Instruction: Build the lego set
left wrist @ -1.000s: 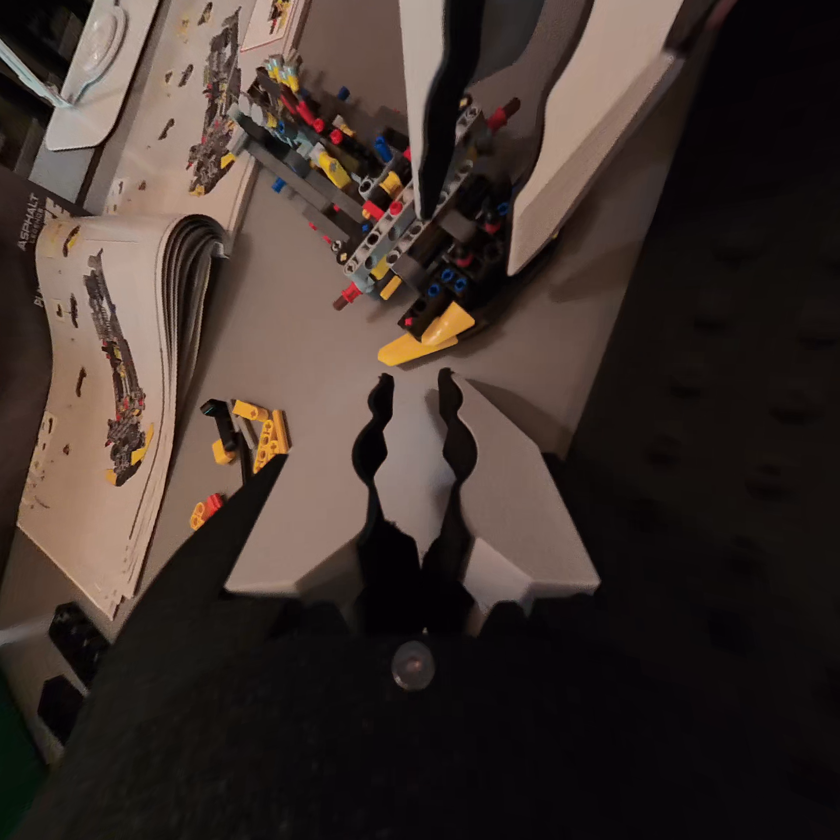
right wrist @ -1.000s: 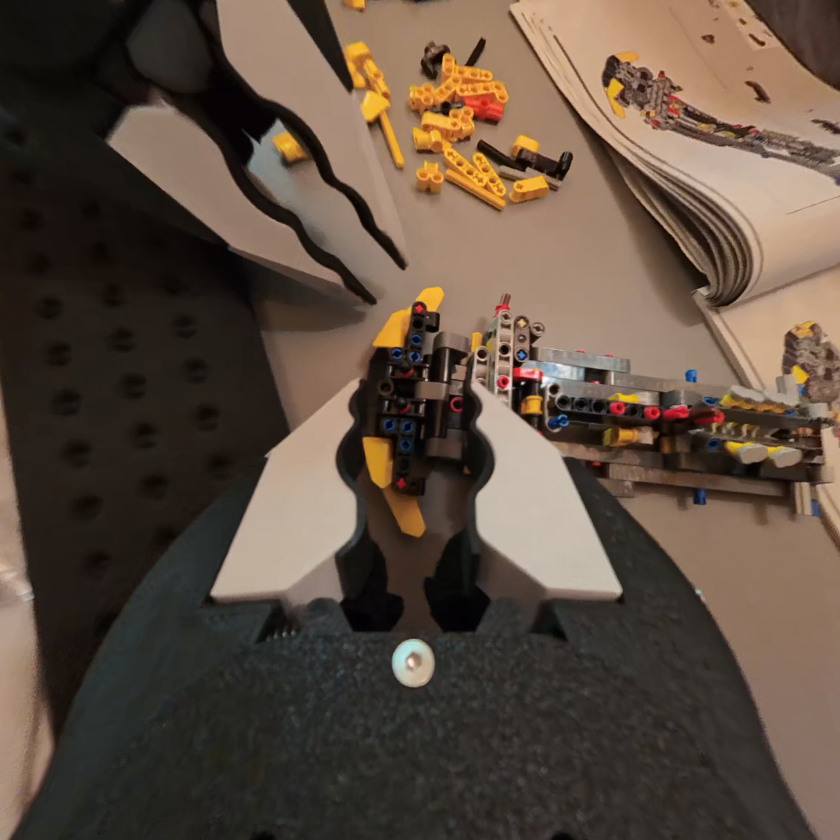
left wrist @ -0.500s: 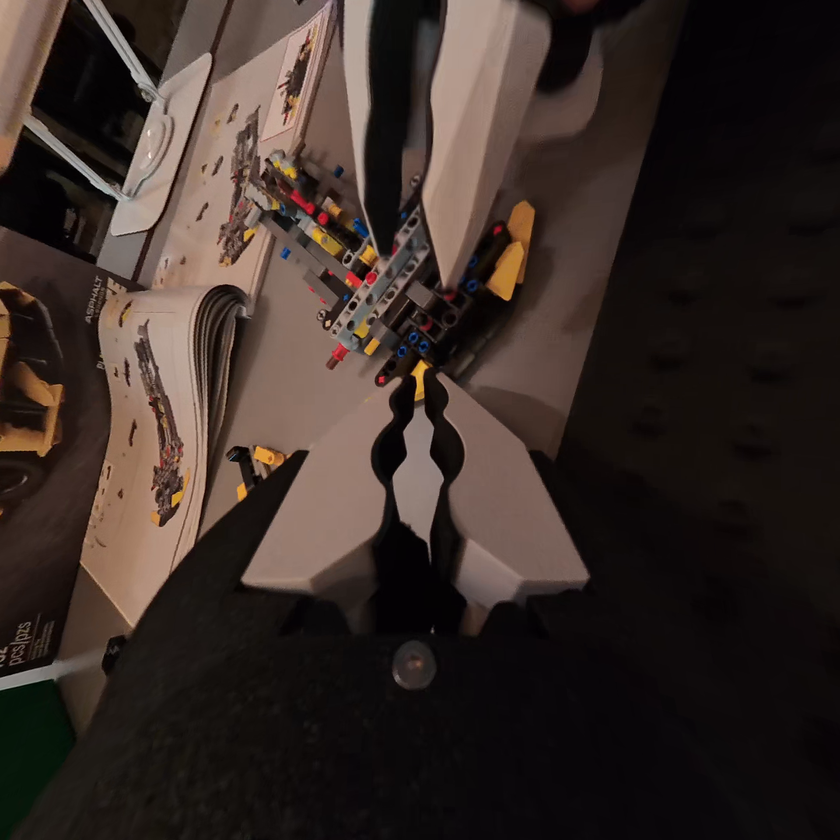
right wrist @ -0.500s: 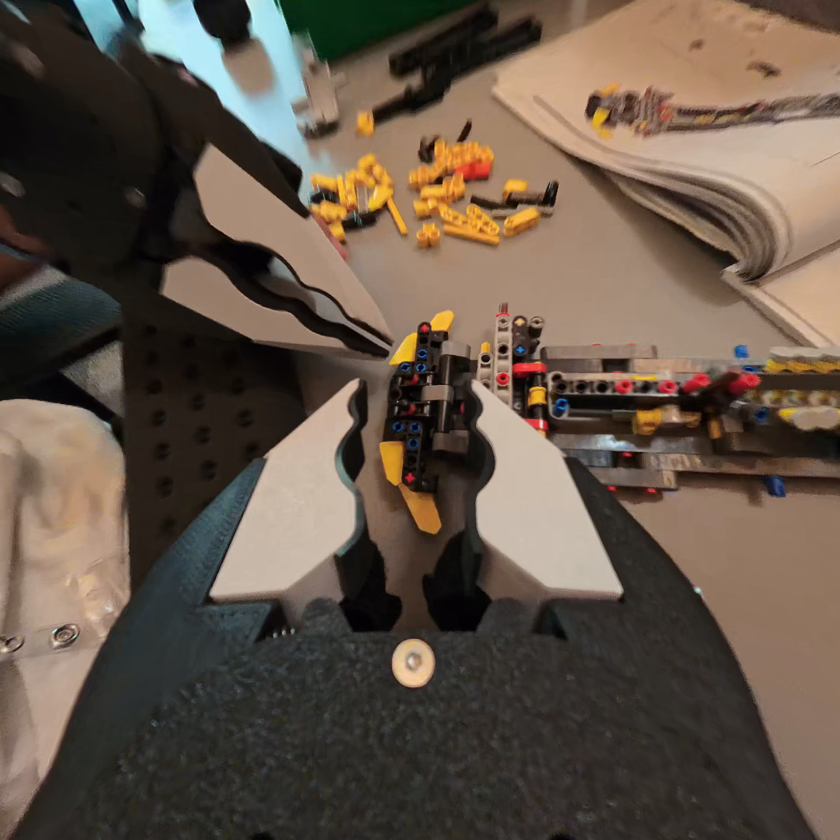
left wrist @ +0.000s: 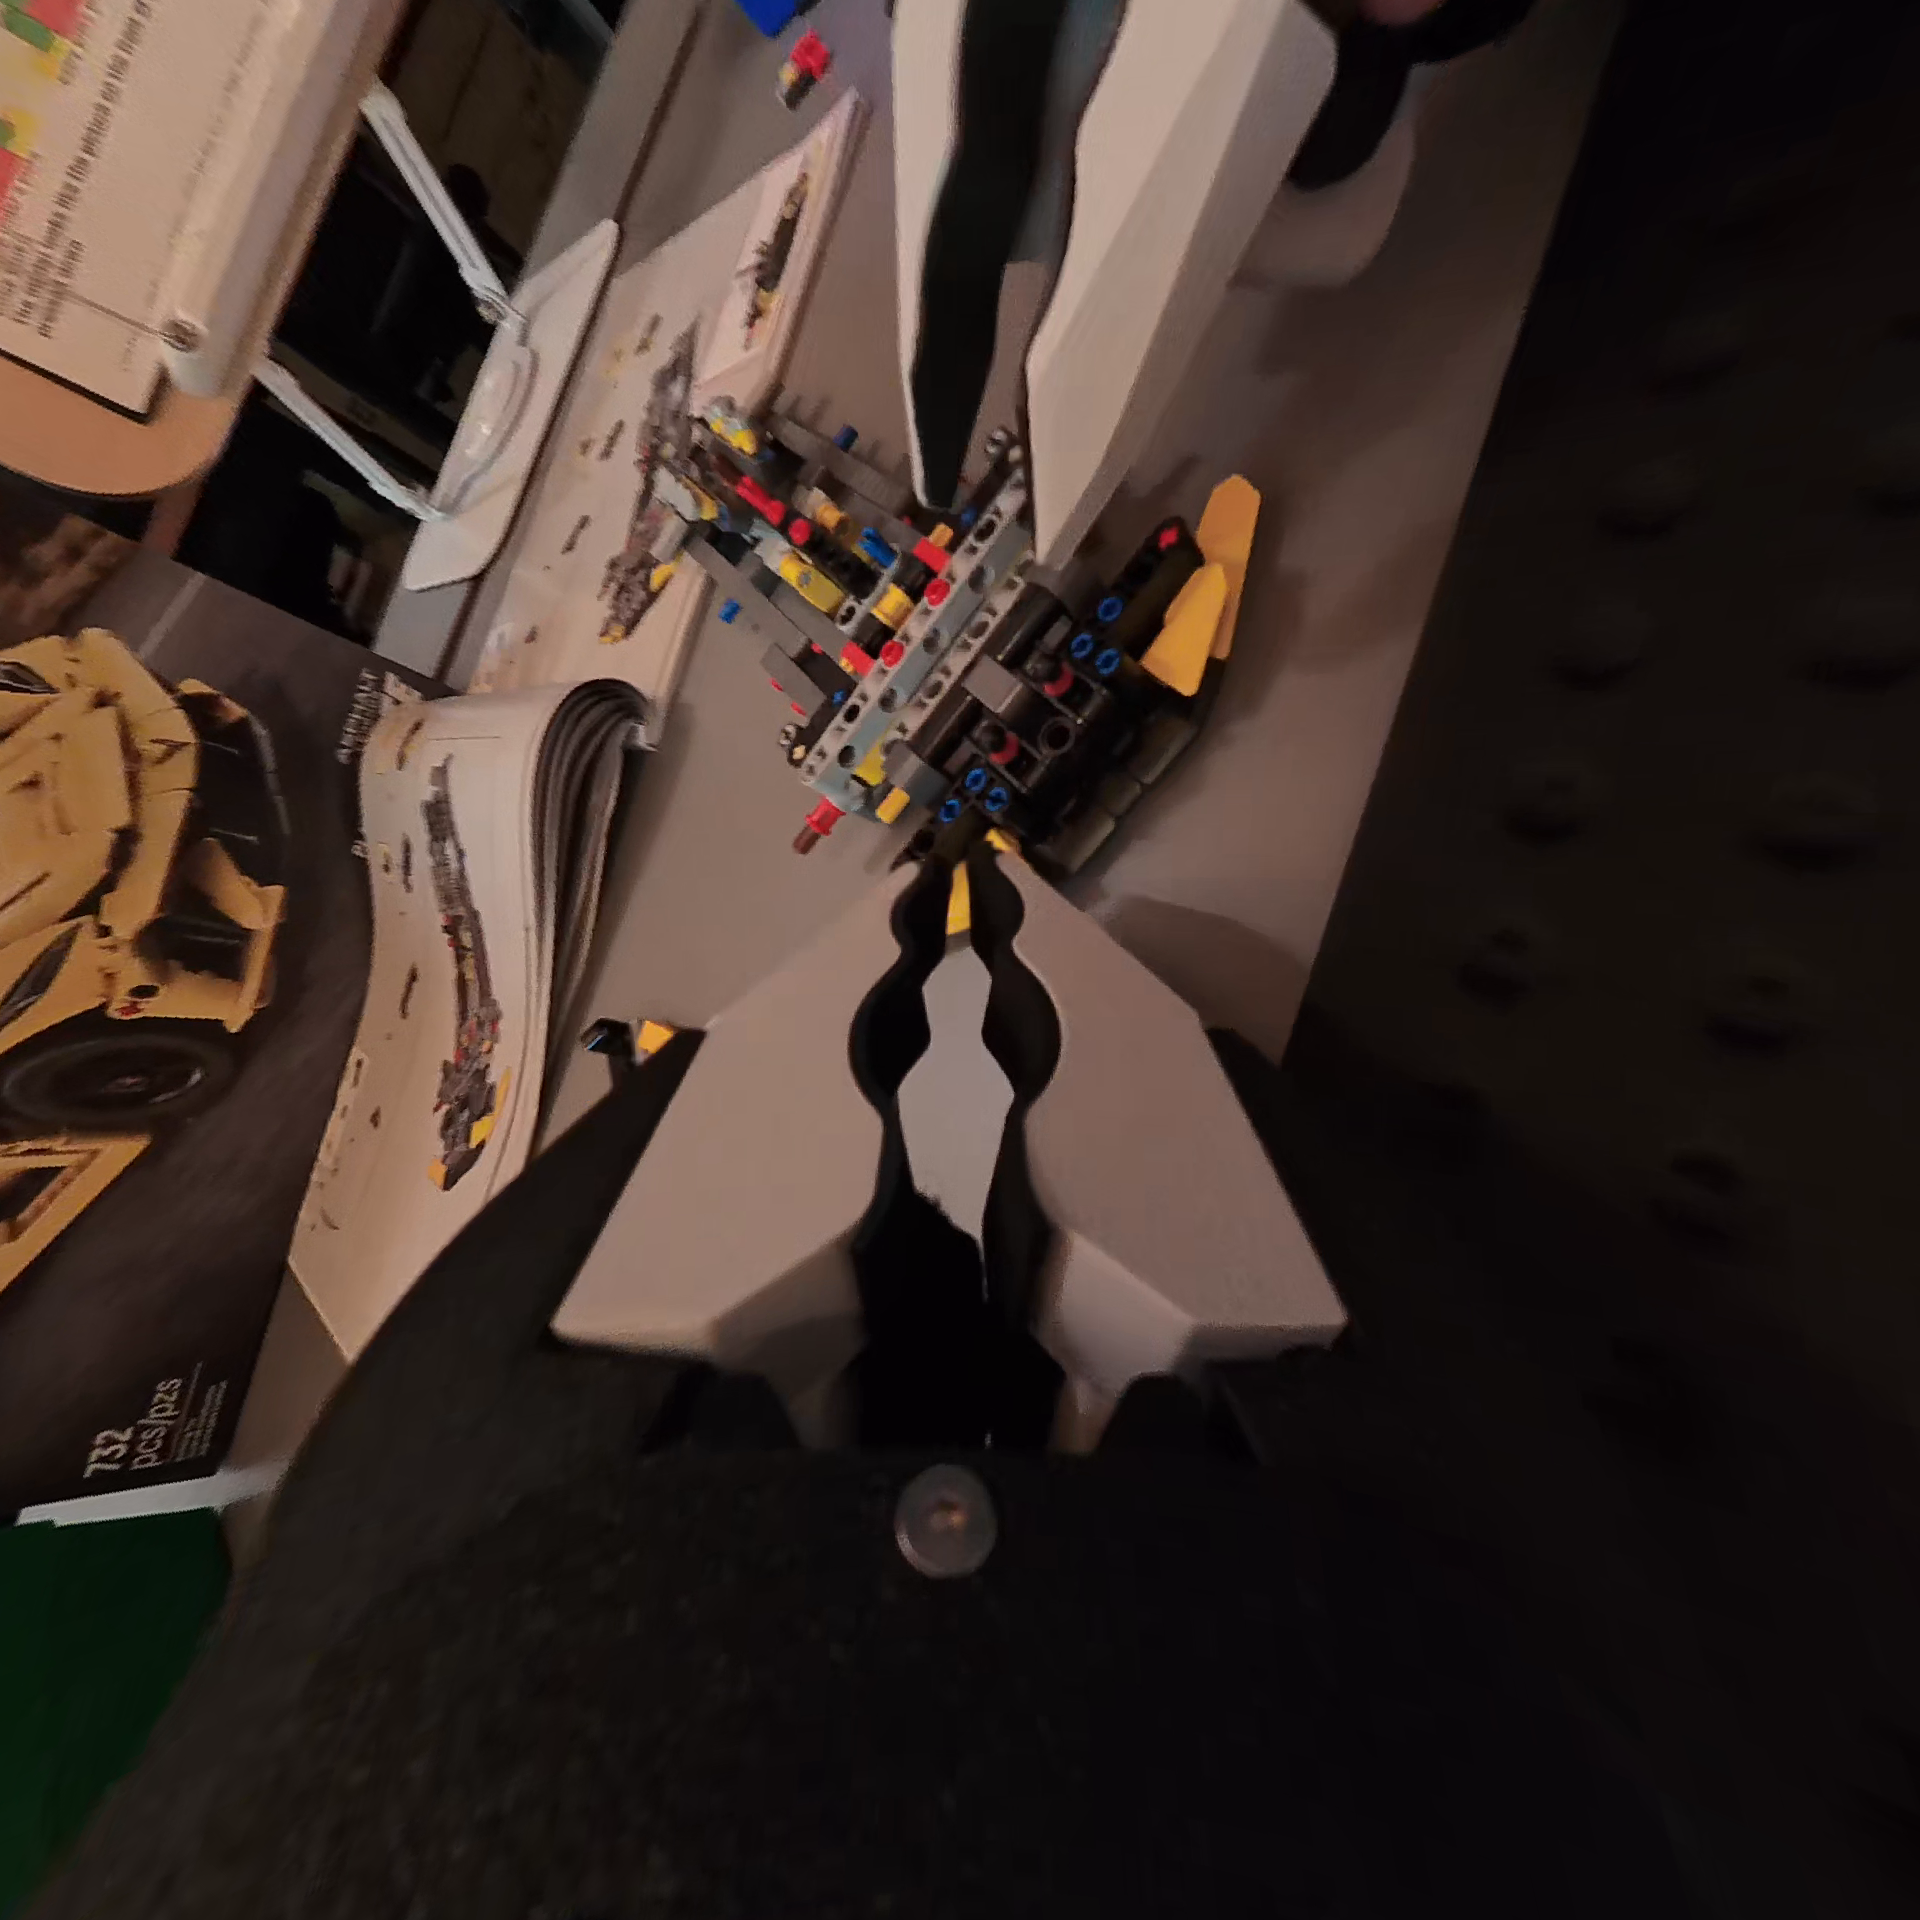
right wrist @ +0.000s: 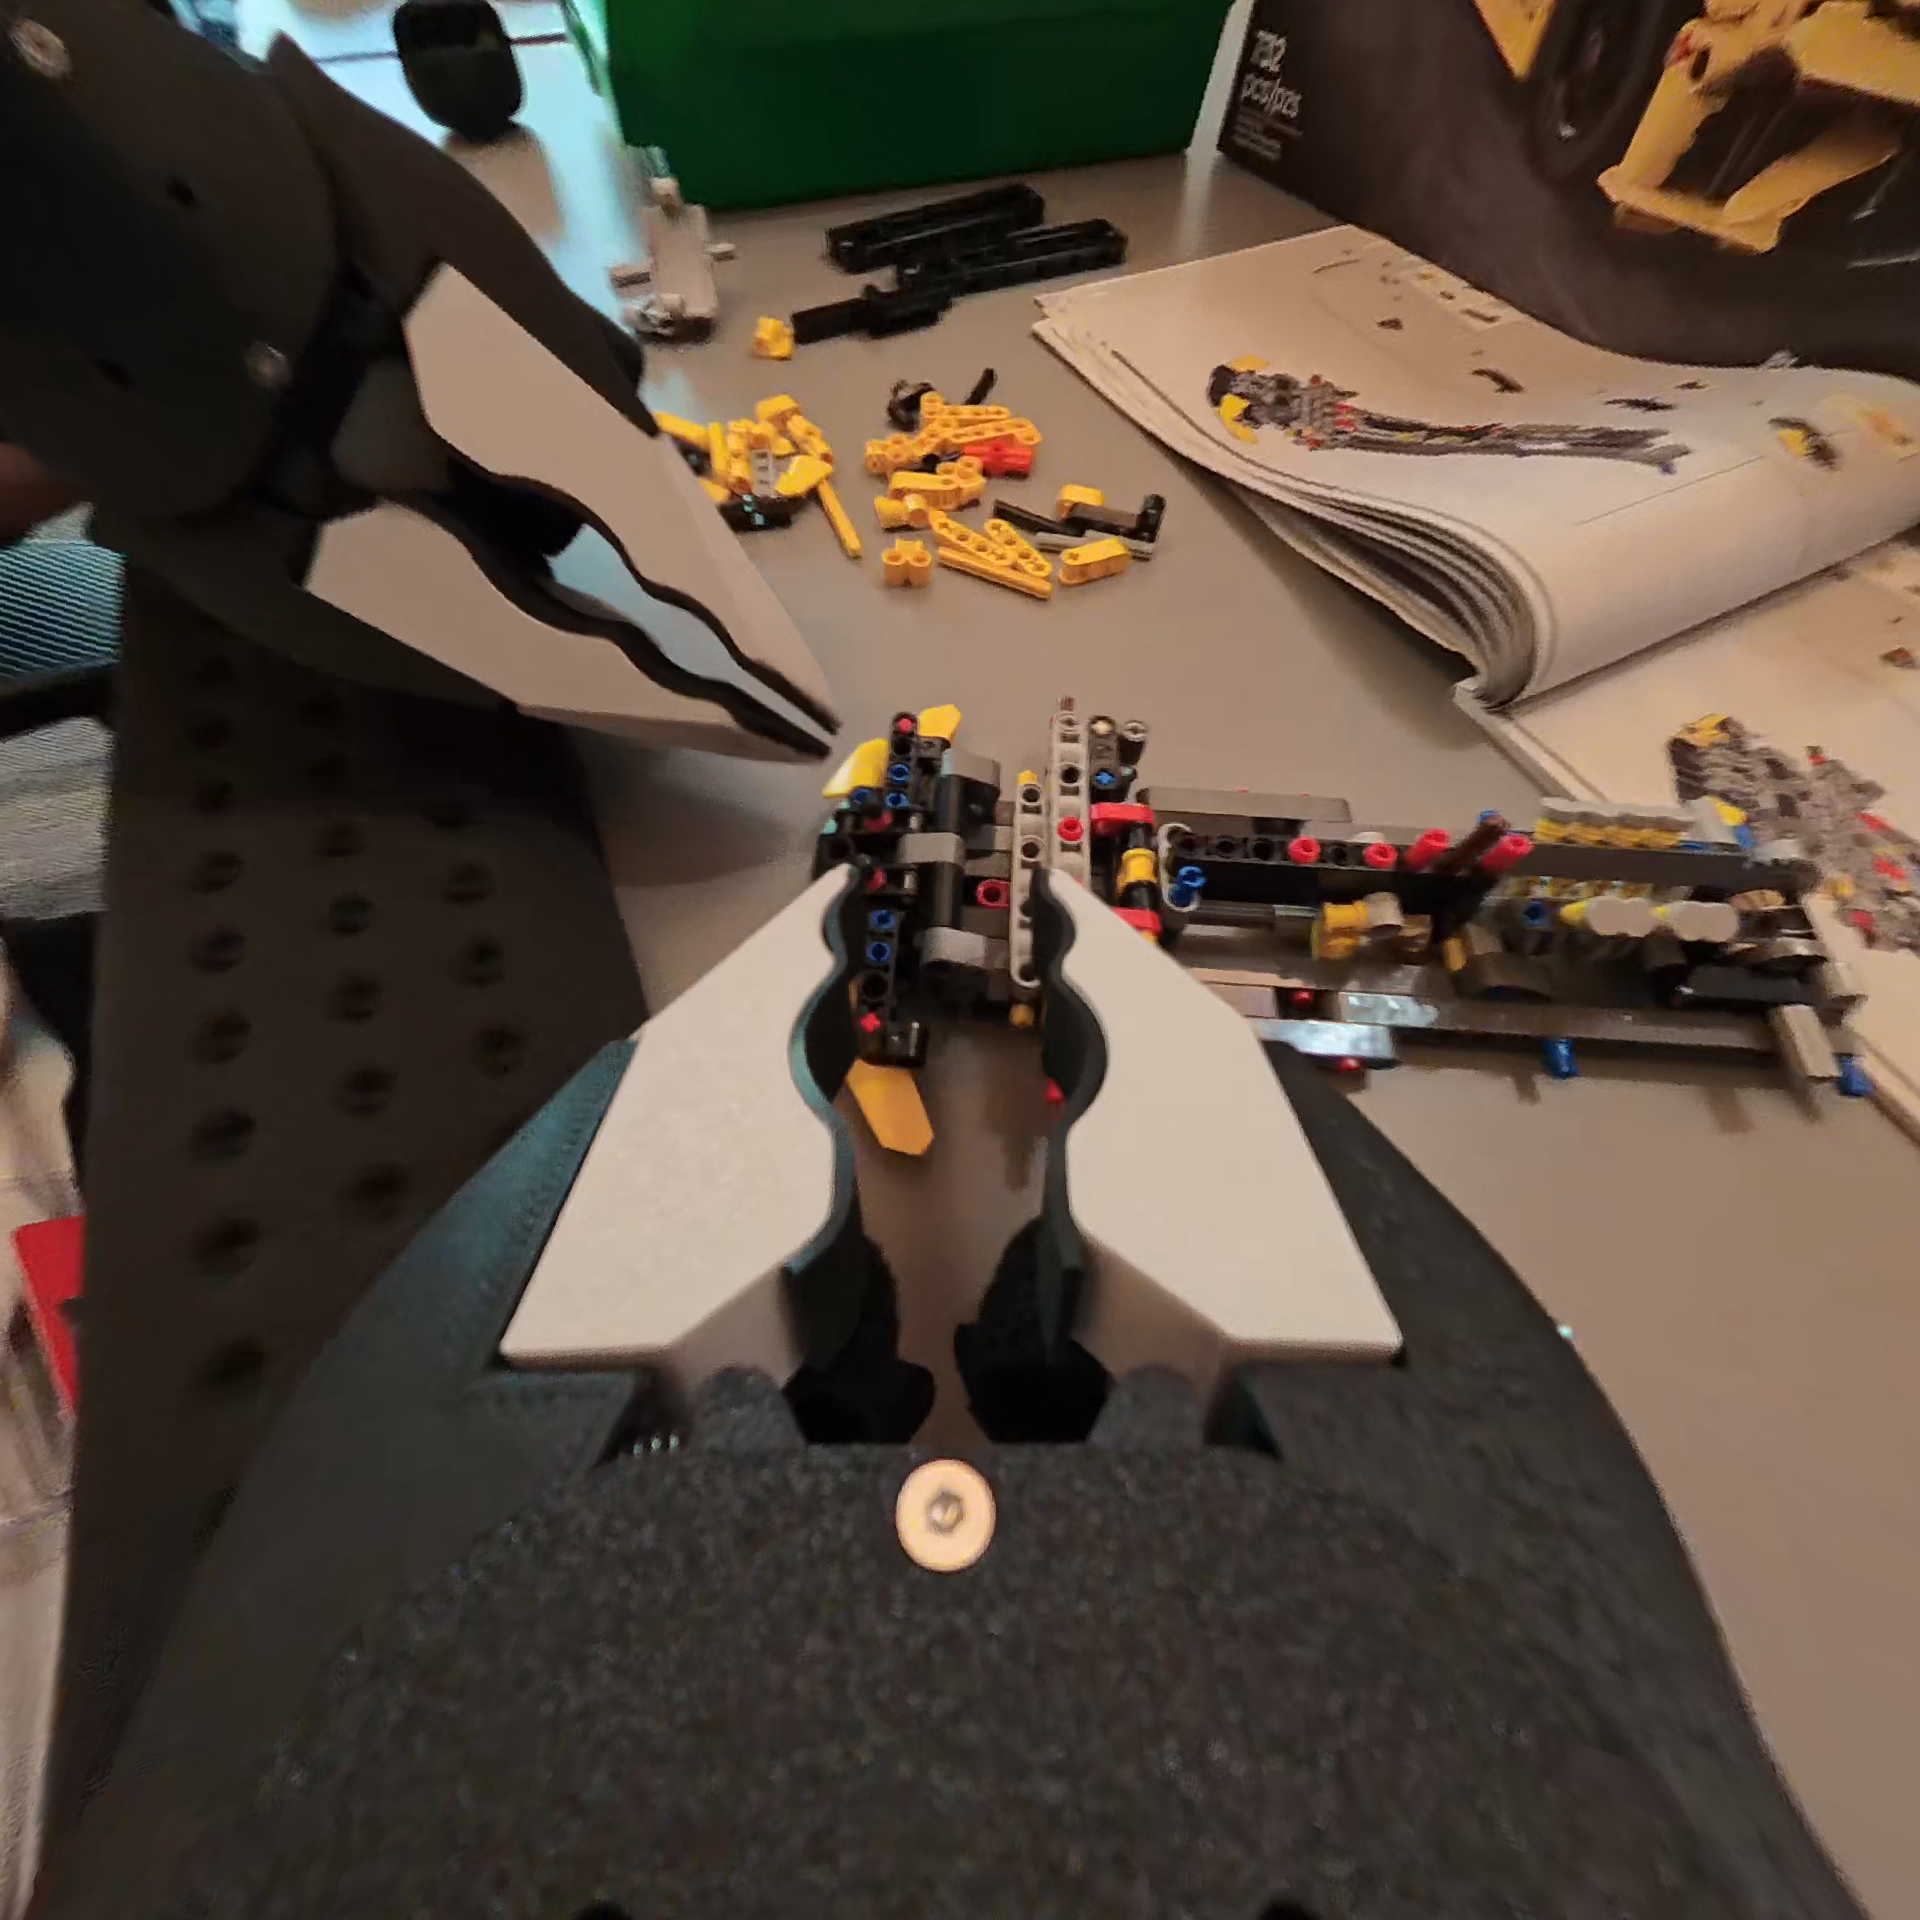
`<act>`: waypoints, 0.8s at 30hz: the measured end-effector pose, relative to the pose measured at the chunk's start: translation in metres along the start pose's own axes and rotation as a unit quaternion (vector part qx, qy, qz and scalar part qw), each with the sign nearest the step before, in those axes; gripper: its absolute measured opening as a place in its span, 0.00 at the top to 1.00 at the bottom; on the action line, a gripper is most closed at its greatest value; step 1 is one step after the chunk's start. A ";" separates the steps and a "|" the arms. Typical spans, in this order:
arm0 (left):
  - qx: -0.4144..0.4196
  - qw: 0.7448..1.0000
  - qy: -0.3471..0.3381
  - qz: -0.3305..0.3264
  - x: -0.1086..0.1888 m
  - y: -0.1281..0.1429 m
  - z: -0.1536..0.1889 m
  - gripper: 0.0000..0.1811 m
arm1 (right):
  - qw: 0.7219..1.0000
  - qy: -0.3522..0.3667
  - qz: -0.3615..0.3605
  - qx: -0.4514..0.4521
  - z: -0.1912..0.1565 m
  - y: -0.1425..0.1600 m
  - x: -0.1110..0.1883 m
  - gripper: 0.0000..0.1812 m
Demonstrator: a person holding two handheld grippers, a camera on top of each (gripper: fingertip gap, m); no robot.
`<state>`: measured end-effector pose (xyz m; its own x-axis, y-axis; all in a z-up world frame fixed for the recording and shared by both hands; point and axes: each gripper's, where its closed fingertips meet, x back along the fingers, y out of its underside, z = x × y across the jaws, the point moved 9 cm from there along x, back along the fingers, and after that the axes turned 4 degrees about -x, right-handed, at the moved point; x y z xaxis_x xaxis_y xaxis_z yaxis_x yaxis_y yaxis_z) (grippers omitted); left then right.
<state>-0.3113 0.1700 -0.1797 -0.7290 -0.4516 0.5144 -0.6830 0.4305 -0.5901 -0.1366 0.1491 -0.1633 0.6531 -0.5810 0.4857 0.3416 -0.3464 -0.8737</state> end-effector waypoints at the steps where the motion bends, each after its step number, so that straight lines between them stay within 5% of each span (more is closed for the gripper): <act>1: 0.003 1.000 -0.011 0.007 0.002 0.000 -0.001 0.99 | 1.000 0.018 0.001 0.003 0.001 0.001 0.001 0.84; 7: 0.042 0.999 -0.031 0.016 0.004 0.002 -0.009 0.97 | 0.994 0.088 0.022 -0.055 0.023 0.001 0.011 0.86; 13: 0.185 0.981 -0.042 0.037 0.010 0.013 -0.037 0.93 | 0.977 0.174 0.032 -0.119 0.052 0.009 0.023 0.86; 18: 0.268 0.963 0.008 0.032 0.006 0.018 -0.050 0.81 | 0.976 0.208 0.026 -0.056 0.072 0.000 0.026 0.87; 24: 0.356 0.930 0.092 0.000 -0.007 -0.034 -0.022 0.67 | 0.991 0.108 -0.064 -0.047 0.141 -0.016 0.014 0.67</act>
<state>-0.2841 0.1752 -0.1495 -0.7686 -0.2822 0.5742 -0.5282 -0.2265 -0.8184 -0.0377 0.2499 -0.1464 0.4455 -0.6678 0.5964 0.3420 -0.4887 -0.8026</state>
